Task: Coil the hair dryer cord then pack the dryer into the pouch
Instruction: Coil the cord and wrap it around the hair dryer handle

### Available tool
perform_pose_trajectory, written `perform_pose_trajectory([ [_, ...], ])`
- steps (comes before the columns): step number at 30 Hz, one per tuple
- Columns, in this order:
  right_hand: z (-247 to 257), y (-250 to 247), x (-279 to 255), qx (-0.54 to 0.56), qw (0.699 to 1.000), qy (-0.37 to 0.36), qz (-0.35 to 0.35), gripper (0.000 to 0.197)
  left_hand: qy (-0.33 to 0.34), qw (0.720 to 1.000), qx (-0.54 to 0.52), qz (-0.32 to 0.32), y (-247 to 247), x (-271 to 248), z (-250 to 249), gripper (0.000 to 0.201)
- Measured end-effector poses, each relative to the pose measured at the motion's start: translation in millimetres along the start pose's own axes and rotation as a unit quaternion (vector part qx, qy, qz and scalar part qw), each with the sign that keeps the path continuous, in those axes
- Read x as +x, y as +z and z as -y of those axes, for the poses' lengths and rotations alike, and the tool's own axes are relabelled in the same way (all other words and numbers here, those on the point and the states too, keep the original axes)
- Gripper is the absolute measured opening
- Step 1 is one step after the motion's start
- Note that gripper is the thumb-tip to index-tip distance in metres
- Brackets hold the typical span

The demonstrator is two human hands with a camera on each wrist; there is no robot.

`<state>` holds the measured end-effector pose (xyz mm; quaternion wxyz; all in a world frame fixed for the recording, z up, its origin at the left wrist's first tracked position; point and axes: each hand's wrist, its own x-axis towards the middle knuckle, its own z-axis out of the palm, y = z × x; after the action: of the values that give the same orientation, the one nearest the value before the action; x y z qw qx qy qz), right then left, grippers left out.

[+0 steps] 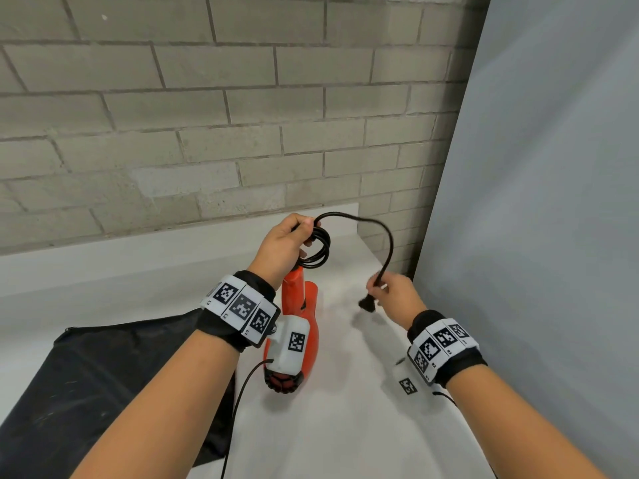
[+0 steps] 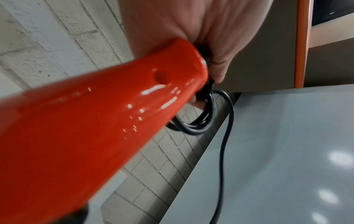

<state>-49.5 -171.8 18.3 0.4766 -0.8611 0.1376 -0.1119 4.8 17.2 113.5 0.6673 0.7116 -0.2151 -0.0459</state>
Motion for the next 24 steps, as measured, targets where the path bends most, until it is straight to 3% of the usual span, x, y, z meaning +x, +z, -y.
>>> perform_pose_trajectory([
  [2,27,0,-6,0.076,0.989,-0.08,-0.094,0.027,-0.009,1.0,-0.01,-0.003,0,0,-1,0.023],
  [4,56,1,-17,0.162,0.957,-0.17,-0.173,0.033,-0.012,1.0,-0.016,-0.005,1,0,-1,0.022],
  [6,78,1,-27,0.246,0.92,-0.246,-0.179,0.031,-0.006,1.0,-0.012,-0.004,1,0,-1,0.022],
  [8,89,5,-32,0.26,0.914,-0.283,-0.127,0.026,-0.004,1.0,-0.007,-0.002,1,1,0,0.023],
  [10,92,10,-32,0.197,0.928,-0.296,-0.113,0.019,-0.006,1.0,-0.009,0.006,2,1,0,0.024],
  [14,87,23,-25,0.078,0.931,-0.321,-0.153,0.002,-0.001,0.999,-0.022,0.029,3,0,1,0.027],
  [19,89,35,-21,0.029,0.927,-0.295,-0.228,0.027,0.009,0.995,0.007,0.099,13,-6,-1,0.025],
  [22,95,30,-17,0.195,0.934,-0.263,-0.139,0.029,0.009,0.993,0.025,0.113,20,-9,-1,0.024],
  [24,93,24,-15,0.155,0.947,-0.272,-0.07,0.028,0.011,0.994,0.024,0.104,20,-9,-2,0.024],
])
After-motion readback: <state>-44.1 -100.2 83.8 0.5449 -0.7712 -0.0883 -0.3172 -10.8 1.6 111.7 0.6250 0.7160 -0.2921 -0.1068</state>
